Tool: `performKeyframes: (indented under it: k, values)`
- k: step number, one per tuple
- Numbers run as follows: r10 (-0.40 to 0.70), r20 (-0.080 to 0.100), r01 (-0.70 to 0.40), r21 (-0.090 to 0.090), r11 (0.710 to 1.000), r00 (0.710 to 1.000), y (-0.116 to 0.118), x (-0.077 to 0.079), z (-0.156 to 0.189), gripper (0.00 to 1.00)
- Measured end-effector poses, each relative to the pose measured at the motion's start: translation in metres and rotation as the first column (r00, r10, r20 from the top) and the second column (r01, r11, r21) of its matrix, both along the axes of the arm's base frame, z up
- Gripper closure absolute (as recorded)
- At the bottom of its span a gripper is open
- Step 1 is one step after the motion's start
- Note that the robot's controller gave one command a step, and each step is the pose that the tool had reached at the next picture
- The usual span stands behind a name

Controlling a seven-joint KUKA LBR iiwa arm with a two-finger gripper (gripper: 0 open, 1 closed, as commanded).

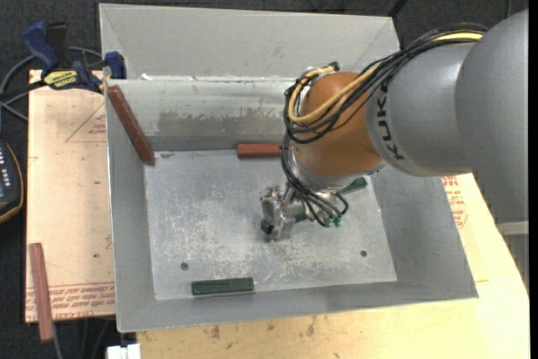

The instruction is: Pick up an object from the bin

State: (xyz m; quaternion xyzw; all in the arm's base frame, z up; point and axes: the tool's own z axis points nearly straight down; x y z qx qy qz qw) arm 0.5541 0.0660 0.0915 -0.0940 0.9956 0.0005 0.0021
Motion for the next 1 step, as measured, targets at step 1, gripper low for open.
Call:
performKeyframes:
  k: [1]
  values:
    - [0.001, 0.006, -0.001, 0.001, 1.000, 1.000, 0.0009, 0.0019, 0.0782, 1.00]
